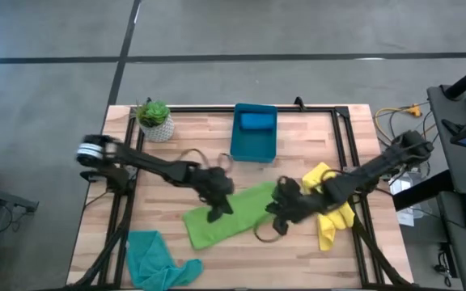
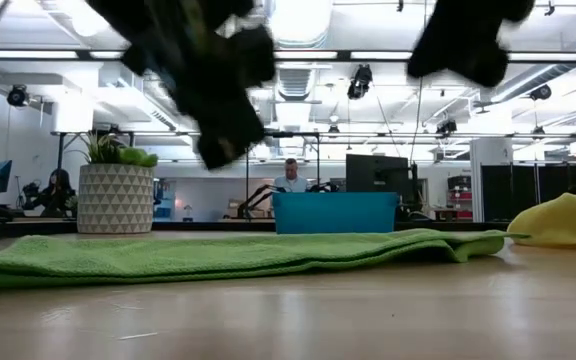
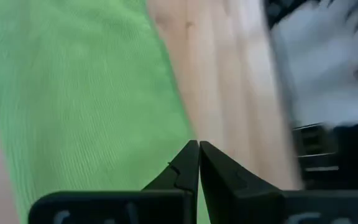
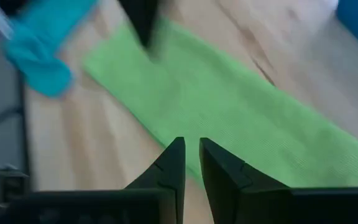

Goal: Fold microfiber towels
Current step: Fold the green microfiber cloth

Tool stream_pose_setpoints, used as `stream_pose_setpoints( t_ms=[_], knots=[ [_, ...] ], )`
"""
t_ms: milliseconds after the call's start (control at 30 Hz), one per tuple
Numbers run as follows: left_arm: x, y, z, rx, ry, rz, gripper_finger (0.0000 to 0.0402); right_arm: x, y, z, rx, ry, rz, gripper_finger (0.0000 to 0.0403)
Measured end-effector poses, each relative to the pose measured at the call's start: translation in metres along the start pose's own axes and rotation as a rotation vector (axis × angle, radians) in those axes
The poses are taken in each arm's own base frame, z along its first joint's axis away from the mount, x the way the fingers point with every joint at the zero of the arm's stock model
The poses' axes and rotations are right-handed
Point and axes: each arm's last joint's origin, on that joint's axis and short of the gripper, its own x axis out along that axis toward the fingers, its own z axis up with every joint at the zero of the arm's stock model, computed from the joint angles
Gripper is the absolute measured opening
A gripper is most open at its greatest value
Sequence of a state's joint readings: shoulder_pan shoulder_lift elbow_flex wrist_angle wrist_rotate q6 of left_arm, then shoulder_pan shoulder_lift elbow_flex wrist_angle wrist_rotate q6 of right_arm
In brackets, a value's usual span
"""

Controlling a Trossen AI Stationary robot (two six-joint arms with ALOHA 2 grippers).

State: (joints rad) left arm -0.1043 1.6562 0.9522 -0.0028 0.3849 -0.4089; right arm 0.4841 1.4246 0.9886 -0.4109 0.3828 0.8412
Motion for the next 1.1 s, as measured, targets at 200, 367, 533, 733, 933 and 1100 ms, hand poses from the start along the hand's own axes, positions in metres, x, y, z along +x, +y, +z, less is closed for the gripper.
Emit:
stream_pose_setpoints(
  t_ms=[200,367,533,733,933,1100],
  knots=[
    [0.066,0.024,0.04,0.317,0.088,0.149,0.0,-0.044,0.033,-0.011,0.047,-0.26,0.043,0.0043],
    [0.095,0.058,0.075,0.369,0.123,0.217,0.0,-0.068,0.048,-0.013,0.125,-0.394,0.054,0.0043],
    [0.102,0.082,0.09,0.316,0.241,0.338,0.0,-0.075,0.056,-0.009,0.159,-0.424,0.07,0.0043],
    [0.077,0.098,0.084,0.179,0.385,0.874,0.0,-0.073,0.058,-0.008,0.148,-0.421,0.053,0.0043],
    [0.036,0.073,0.098,0.239,0.381,0.947,0.0,-0.066,0.052,-0.014,0.153,-0.419,0.018,0.0043],
    [0.002,0.039,0.081,0.239,0.518,0.583,0.0,-0.06,0.053,-0.017,0.141,-0.421,-0.001,0.0043]
  ],
)
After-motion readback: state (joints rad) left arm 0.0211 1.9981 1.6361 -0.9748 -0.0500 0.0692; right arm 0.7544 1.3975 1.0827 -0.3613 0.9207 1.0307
